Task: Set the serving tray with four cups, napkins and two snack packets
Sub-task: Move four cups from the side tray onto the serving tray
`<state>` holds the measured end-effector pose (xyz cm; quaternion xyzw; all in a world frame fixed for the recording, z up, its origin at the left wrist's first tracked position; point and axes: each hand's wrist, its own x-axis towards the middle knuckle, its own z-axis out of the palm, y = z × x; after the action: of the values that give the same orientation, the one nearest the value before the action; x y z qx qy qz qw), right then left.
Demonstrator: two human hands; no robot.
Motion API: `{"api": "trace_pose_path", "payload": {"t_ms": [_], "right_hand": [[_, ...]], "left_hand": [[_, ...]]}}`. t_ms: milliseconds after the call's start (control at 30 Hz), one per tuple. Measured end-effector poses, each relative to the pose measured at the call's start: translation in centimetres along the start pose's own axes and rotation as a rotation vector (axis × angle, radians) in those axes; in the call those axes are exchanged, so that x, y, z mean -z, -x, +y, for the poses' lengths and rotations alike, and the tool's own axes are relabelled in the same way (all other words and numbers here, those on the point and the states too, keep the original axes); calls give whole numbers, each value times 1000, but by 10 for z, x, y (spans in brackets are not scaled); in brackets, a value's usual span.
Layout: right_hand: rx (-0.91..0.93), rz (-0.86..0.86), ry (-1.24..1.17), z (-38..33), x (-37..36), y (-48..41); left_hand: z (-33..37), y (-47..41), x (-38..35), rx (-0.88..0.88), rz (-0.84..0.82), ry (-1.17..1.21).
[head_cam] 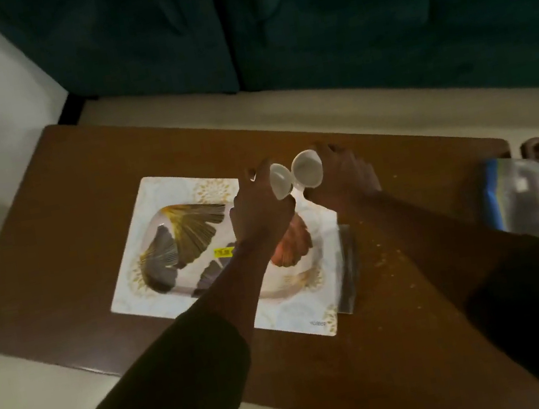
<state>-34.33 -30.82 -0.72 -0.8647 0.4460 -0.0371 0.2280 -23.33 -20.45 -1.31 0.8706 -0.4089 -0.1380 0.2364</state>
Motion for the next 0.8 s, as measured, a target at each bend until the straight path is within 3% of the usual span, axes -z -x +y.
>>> {"api": "trace_pose_path", "payload": {"t_ms": [233, 533, 667, 800], "right_hand": [[55, -193, 53, -77, -79, -7], [186, -252, 113, -107, -113, -18], [203, -327, 140, -106, -114, -10], [190, -350, 176, -105, -115, -4]], "left_hand": [[-132, 2, 21, 135, -85, -38], [-171, -8, 19, 148, -84, 46], [-182, -8, 23, 70, -116, 65], [-192, -12, 41, -150, -230, -69]]}}
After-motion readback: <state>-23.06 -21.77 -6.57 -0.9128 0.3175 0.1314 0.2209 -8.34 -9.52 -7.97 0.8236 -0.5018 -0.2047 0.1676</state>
